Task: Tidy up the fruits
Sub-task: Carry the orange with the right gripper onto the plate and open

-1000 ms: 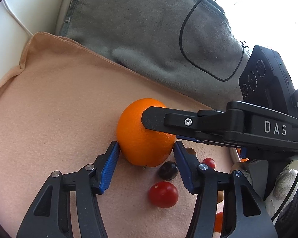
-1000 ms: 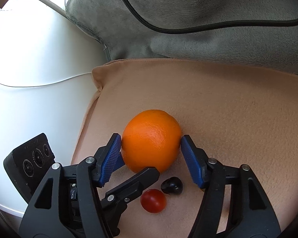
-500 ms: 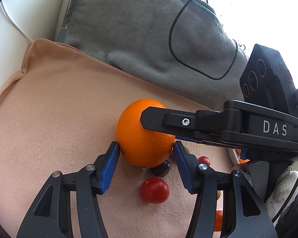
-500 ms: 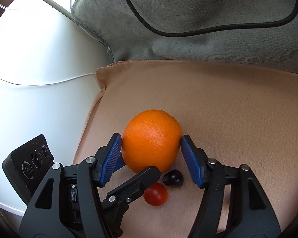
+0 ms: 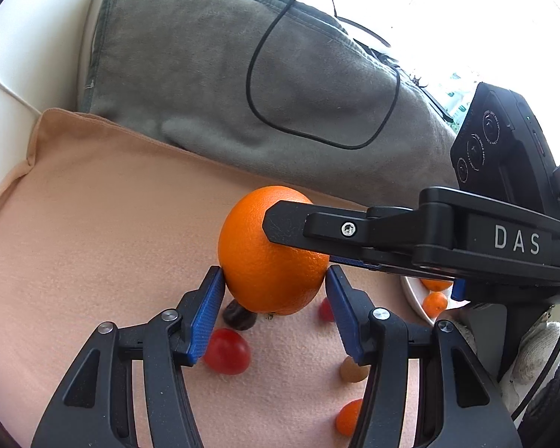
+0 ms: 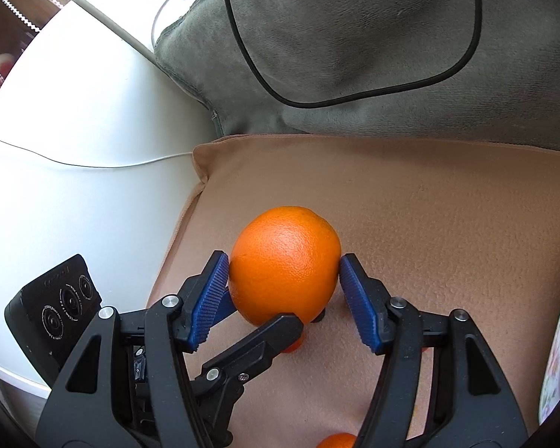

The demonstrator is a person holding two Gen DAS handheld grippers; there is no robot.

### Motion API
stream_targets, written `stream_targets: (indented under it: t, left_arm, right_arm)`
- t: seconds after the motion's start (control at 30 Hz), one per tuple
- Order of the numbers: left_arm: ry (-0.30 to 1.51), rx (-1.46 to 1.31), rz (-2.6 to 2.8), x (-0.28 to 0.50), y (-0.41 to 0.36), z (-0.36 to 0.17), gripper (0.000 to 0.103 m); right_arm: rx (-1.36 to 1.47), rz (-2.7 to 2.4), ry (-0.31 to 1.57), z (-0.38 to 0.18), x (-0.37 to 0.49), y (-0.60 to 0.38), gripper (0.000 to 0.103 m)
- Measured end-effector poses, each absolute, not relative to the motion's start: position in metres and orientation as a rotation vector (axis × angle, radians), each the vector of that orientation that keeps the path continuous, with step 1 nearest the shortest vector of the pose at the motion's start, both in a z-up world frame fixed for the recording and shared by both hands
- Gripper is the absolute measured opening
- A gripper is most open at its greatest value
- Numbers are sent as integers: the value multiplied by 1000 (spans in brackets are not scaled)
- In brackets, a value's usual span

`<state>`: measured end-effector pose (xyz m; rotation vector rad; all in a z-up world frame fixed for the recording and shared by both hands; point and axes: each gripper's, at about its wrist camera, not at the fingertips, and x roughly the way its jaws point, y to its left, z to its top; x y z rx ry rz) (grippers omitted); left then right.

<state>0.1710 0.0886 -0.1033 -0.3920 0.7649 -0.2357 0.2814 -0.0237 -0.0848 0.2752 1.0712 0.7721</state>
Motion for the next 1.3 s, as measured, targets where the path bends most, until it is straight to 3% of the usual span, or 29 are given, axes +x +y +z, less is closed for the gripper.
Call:
stream_targets:
  t: [1.3]
  left_arm:
    - [839, -256, -490, 188, -73, -99, 55]
  right_arm:
    - [398, 554, 1008, -84, 263, -216, 65]
